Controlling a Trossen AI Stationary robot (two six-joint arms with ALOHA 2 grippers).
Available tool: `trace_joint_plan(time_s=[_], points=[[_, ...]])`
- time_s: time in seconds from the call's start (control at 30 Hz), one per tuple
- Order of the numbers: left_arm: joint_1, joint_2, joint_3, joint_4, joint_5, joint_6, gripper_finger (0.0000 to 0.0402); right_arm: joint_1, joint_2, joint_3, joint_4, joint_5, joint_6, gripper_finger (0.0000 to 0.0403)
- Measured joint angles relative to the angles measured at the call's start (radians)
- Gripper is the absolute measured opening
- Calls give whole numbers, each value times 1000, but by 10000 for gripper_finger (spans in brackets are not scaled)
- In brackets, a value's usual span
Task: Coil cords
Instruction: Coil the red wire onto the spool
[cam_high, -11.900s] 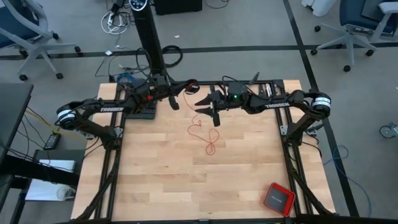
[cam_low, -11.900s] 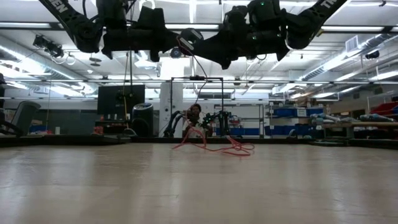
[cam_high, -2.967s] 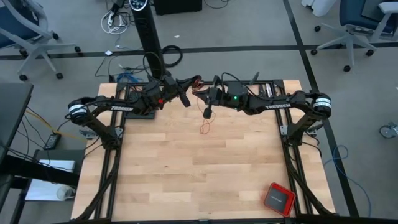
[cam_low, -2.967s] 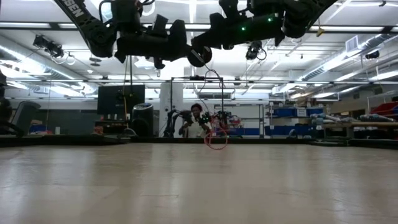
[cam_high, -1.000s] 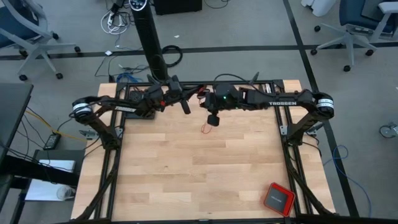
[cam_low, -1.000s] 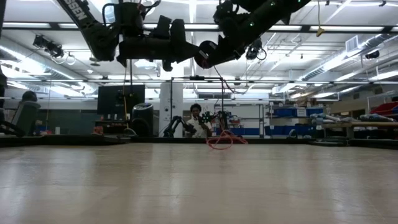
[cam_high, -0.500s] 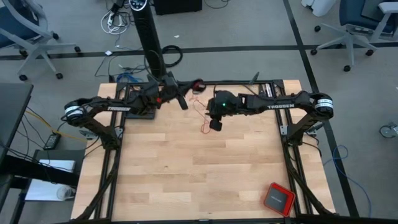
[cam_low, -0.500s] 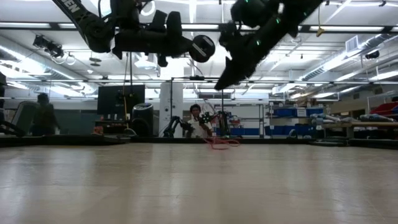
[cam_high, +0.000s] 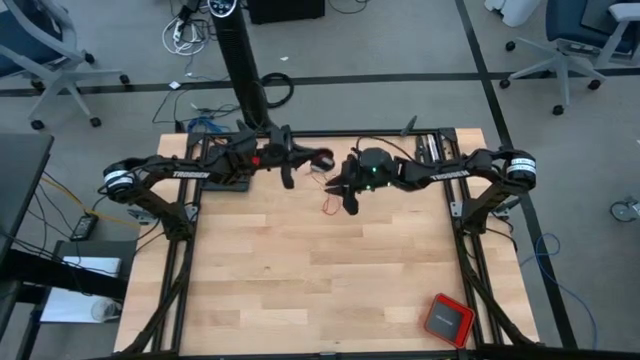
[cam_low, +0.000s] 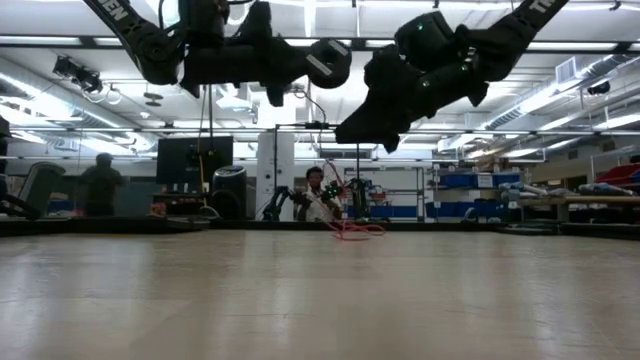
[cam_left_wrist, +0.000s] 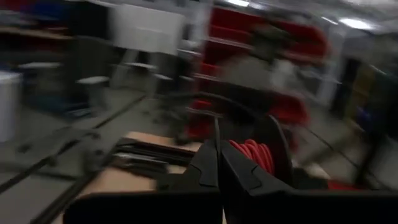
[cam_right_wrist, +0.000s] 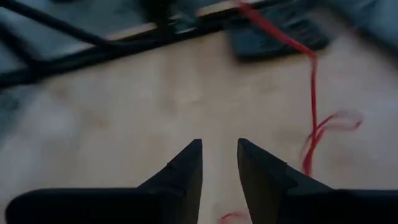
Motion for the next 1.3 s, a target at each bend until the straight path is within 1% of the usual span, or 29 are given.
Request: trace_joint_plan(time_s=[0.07,0.1,0.13,0.2,0.23,0.27,0.33,0.37,0.47,0.53,0.57,0.73,0.83,0.93,1.03,1.1,1.2,1.3], points=[[-1,0,0,-17,99,68,0,-48,0,12,-42,-164,42,97],[-1,0,-1,-30,136,93,0,-69,0,13,-48,-237,65,96],[-2,0,-1,-44,148,108,0,-87,0,14,-53,-295,89,95],[1,0,-1,-91,149,117,0,-114,-1,15,-76,-368,122,93],[3,0,-1,-121,143,131,0,-122,-1,15,-99,-375,137,92],[3,0,-1,-152,136,137,0,-127,-1,14,-125,-371,149,91],[3,1,-1,-209,104,152,0,-129,-1,14,-180,-312,159,89],[2,1,-1,-233,70,160,0,-129,-1,14,-202,-263,145,88],[2,1,-2,-296,-75,178,0,-128,0,13,-247,-89,113,86],[4,1,-2,-324,-140,190,0,-128,0,13,-236,-13,103,84],[5,1,-2,-340,-163,194,0,-129,0,13,-223,2,95,84],[6,1,-2,-382,-240,207,0,-97,0,13,-122,-13,29,83],[7,1,-2,-347,-263,221,0,-74,0,13,-99,25,-39,84],[7,2,-2,-299,-290,236,0,-70,0,13,-87,29,-81,84],[7,2,-2,-264,-295,236,0,-70,5,13,-69,32,-107,84],[7,2,-2,-244,-295,226,0,-68,6,13,-51,58,-120,86],[4,2,-2,-209,-295,206,0,-57,28,13,30,72,-118,93],[-1,2,-2,-190,-294,185,0,-37,78,13,113,96,-113,104]])
